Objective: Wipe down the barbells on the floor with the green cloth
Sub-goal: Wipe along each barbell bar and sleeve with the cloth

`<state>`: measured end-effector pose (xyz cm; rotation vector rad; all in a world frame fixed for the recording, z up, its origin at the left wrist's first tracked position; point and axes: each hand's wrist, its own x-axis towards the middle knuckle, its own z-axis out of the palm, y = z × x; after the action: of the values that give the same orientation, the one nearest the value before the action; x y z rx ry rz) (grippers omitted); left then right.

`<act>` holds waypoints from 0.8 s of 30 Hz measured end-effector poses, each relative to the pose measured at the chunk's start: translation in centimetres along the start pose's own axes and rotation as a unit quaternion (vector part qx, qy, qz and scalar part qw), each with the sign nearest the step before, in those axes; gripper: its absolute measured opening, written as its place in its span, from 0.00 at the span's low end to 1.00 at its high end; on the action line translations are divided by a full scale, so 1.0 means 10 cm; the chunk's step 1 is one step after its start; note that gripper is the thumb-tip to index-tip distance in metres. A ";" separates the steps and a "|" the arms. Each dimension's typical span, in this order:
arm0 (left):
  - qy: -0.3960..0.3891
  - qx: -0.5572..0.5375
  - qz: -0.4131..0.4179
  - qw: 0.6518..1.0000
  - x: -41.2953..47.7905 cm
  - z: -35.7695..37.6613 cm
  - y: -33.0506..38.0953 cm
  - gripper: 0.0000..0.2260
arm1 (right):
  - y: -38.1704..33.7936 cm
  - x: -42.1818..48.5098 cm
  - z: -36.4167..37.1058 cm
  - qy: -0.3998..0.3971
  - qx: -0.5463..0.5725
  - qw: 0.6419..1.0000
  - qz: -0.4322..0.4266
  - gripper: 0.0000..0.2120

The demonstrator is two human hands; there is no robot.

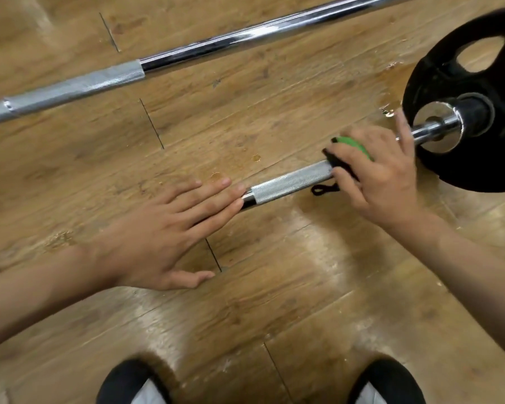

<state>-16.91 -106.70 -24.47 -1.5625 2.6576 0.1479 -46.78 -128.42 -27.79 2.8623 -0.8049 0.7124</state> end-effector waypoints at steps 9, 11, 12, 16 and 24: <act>0.001 -0.008 0.017 1.000 -0.02 0.01 0.10 0.45 | -0.93 0.13 0.01 -0.030 0.073 0.996 -0.044 0.13; -0.005 -0.020 0.016 1.000 -0.02 0.00 0.13 0.46 | -0.45 -0.01 -0.02 -0.018 0.037 0.999 -0.012 0.14; -0.006 -0.022 0.012 1.000 -0.03 0.02 0.14 0.46 | -0.20 -0.07 -0.08 -0.016 0.015 0.998 0.060 0.14; 0.009 -0.017 0.013 1.000 -0.05 0.05 0.23 0.46 | -0.35 -0.03 -0.24 -0.003 -0.035 0.954 0.297 0.12; 0.008 -0.031 0.018 0.999 -0.11 0.07 0.54 0.44 | -0.28 -0.43 -0.30 -0.025 0.030 0.997 0.073 0.13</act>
<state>-21.09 -103.05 -24.78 -1.5409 2.7197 0.2207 -49.80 -123.35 -26.95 2.9078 -1.0243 0.6938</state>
